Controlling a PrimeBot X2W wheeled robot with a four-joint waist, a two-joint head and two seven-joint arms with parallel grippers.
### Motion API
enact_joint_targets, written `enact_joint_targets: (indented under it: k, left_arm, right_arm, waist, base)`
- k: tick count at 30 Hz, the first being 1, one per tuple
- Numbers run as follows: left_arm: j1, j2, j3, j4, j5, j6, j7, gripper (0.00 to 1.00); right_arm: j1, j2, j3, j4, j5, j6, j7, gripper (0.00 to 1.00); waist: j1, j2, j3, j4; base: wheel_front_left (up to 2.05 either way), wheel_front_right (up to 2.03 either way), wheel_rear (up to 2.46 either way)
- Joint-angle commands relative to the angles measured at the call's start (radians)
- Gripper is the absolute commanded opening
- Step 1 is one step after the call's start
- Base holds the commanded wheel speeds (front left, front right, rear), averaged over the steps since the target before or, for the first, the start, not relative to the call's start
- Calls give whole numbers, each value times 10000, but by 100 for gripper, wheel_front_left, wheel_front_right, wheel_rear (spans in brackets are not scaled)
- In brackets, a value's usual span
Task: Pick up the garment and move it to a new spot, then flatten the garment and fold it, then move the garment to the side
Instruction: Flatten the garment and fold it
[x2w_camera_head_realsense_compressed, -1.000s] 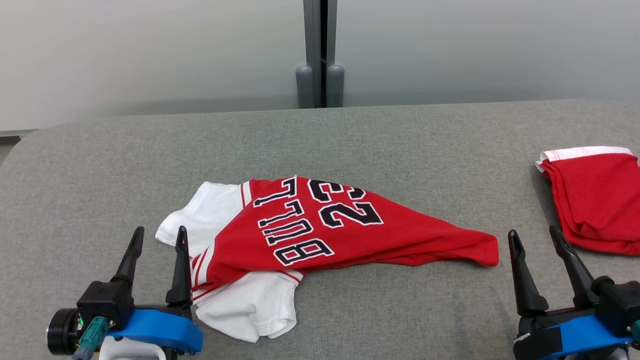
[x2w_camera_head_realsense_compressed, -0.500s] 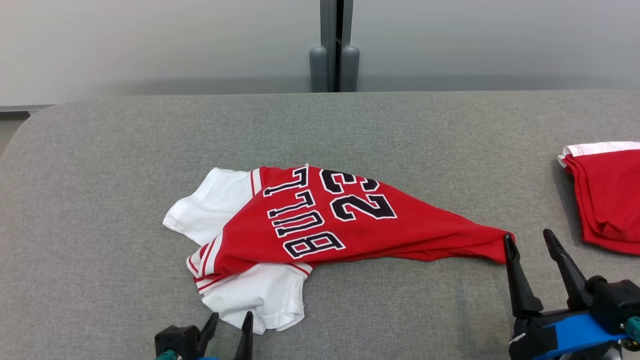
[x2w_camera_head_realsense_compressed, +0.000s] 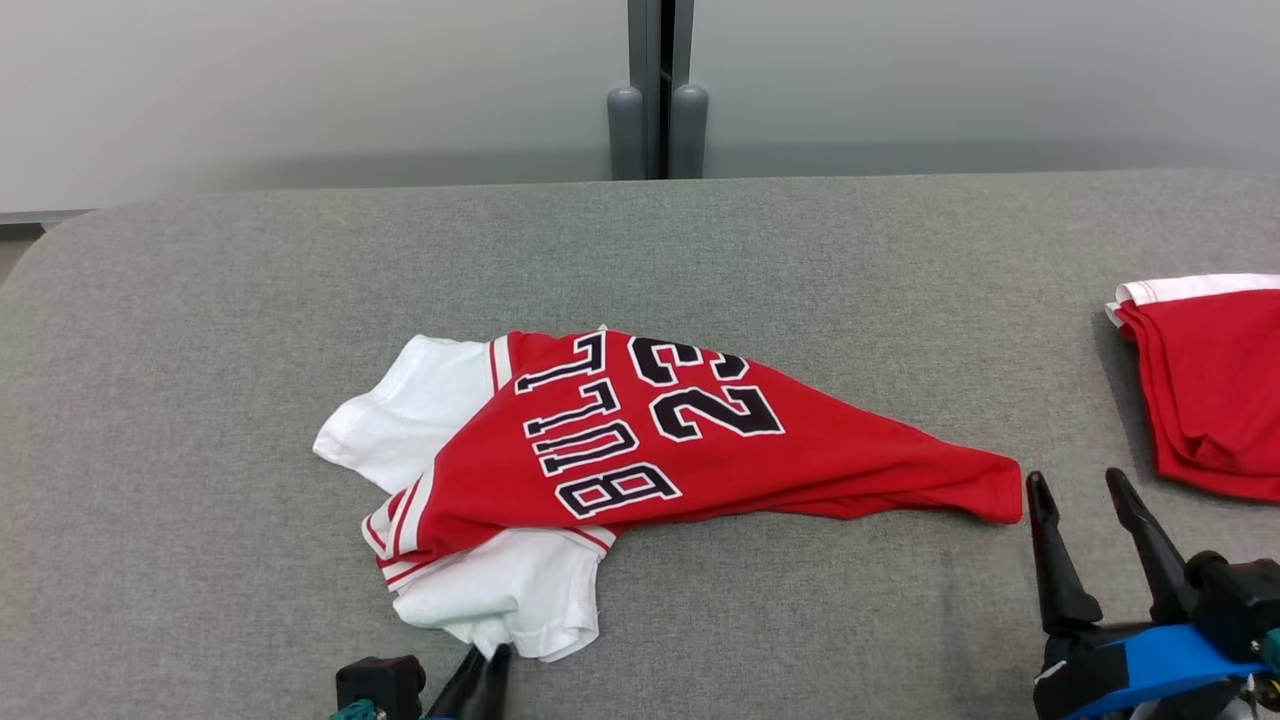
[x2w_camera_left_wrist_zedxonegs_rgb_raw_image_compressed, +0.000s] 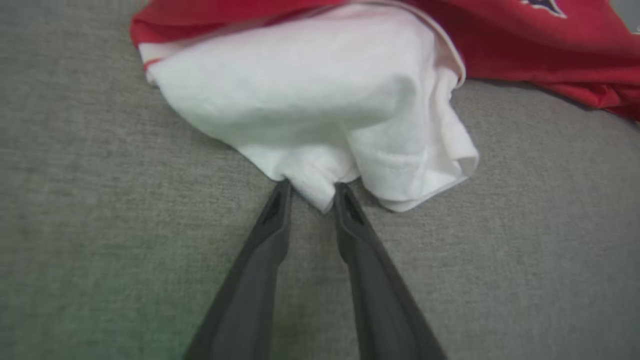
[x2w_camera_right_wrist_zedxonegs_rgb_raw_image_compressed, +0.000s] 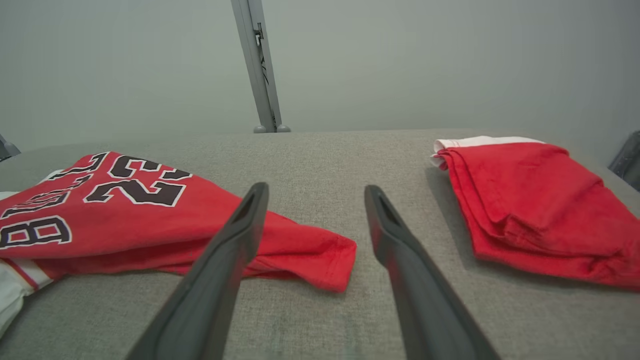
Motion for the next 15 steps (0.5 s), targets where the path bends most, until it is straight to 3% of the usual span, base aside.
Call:
enact_joint_targets:
  k: [1,9,15]
  left_arm:
    - [-132,-42,-16,137,-39,-74,-50,0]
    - [-430,108,52,268,29,-170,-293,0]
    - [-636,91,-19,319,127,-173,-325,0]
  right_arm:
    - [-23,-45,-125,101,-50,-4,-17,100]
    - [-10,-171,-675,1317,12,-2,5,100]
    - [-710,-394,-203,3014,145,-4,-135,100]
  waist:
    - [1,1,10,-17]
    - [1,1,170,-44]
    - [1,1,447,30]
  base:
    - [0,0,0]
    - [0,0,0]
    - [0,0,0]
